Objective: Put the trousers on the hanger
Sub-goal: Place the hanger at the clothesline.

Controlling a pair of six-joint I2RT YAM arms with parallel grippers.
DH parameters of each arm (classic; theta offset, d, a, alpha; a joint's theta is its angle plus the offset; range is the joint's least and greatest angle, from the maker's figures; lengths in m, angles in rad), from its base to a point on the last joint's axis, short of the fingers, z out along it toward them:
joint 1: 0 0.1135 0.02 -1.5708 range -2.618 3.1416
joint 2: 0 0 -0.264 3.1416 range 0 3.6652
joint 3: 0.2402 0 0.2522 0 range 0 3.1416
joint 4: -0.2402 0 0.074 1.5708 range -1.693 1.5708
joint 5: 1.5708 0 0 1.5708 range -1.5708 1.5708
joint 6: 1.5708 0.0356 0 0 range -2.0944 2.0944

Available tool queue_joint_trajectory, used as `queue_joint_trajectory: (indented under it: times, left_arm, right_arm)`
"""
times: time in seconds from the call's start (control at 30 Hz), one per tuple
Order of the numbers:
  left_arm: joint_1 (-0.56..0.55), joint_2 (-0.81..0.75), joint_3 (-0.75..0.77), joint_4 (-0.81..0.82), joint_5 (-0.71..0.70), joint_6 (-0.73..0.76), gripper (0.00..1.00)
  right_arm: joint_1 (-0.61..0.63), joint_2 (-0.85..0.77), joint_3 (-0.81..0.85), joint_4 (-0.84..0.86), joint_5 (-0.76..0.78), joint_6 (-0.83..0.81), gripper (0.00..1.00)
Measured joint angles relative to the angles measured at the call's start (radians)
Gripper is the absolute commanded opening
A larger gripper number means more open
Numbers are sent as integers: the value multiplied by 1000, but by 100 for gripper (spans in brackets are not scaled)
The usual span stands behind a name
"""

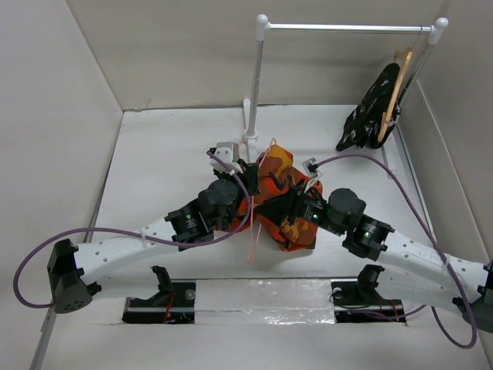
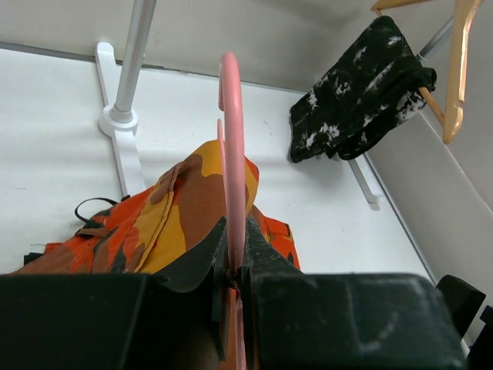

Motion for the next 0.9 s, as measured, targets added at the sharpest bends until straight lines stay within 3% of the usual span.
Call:
queue_joint_trajectory:
  times: [0.17,0.3,0.4,0.53,0.63,0.67,0.7,0.8,0.9]
  left_arm:
    - [0,1,6,-18,40,2,0]
    - [0,11,48,-45,68,11,0]
    - [0,14,72,-60,93,18,0]
    - [0,16,95,-59,112,25,0]
    - [2,19,116,-53,131,37,1]
    - [2,19,123,-48,141,45,8]
    - [2,19,130,-42,151,52,24]
    - [0,21,174,-23,196,68,52]
    - [-1,18,231,-2,225,85,65]
  right_arm:
    - [16,64,3,81,41,32,56]
    - [30,129,6,120,46,55,44]
    - [39,164,21,154,39,74,22]
    - [46,169,29,176,34,124,0]
    - [45,167,29,205,39,175,0]
    - [44,165,29,217,40,185,0]
    - [43,161,29,226,40,193,0]
    - [30,141,29,229,30,219,0]
    - [-15,127,30,225,-6,247,0]
